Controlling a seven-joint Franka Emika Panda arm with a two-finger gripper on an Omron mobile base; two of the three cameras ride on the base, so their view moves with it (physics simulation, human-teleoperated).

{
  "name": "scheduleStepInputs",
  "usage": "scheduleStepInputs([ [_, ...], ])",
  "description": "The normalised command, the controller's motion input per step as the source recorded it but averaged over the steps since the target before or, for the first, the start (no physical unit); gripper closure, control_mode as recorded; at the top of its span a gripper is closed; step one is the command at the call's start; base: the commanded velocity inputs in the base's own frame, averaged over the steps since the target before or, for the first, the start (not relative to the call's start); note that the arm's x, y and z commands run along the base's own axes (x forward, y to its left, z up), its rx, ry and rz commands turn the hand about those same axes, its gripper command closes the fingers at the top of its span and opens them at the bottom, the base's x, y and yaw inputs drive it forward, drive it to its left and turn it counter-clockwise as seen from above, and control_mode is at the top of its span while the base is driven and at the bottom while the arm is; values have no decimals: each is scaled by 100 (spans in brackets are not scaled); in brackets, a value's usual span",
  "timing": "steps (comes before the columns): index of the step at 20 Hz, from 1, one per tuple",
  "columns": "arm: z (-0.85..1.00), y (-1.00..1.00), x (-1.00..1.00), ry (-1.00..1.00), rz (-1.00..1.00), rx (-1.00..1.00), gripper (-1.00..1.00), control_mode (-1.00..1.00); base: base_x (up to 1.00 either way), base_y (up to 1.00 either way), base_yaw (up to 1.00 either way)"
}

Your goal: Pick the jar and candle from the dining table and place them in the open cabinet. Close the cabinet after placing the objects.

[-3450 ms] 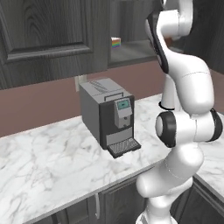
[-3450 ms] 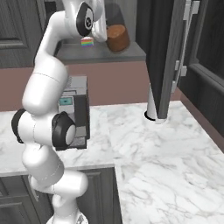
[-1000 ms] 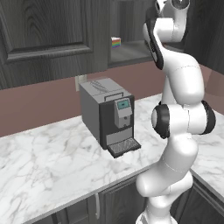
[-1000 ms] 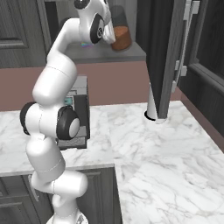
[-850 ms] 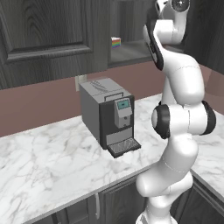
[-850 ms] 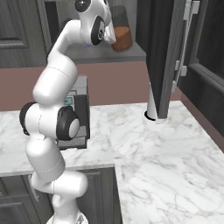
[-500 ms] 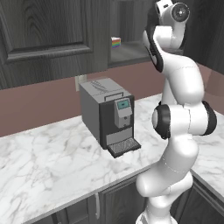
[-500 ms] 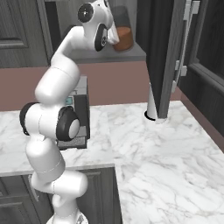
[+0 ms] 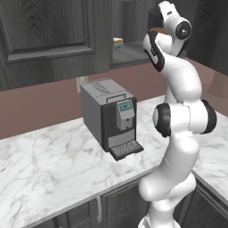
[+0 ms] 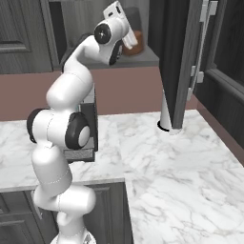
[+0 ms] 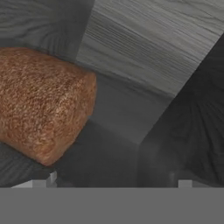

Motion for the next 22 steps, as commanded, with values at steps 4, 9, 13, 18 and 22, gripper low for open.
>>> scheduleStepInputs([
  [4, 11, -3, -3, -2, 0, 0, -100, -100, 0, 0, 0],
  [9, 37, 0, -12, -7, 0, -4, -100, -100, 0, 0, 0],
  [13, 40, 3, -38, -12, 0, -7, -100, -100, 0, 0, 0],
  [18, 17, 18, -76, -5, 0, -1, -100, -100, 0, 0, 0],
  [22, 4, 26, -84, 0, -1, 0, -100, -100, 0, 0, 0],
])
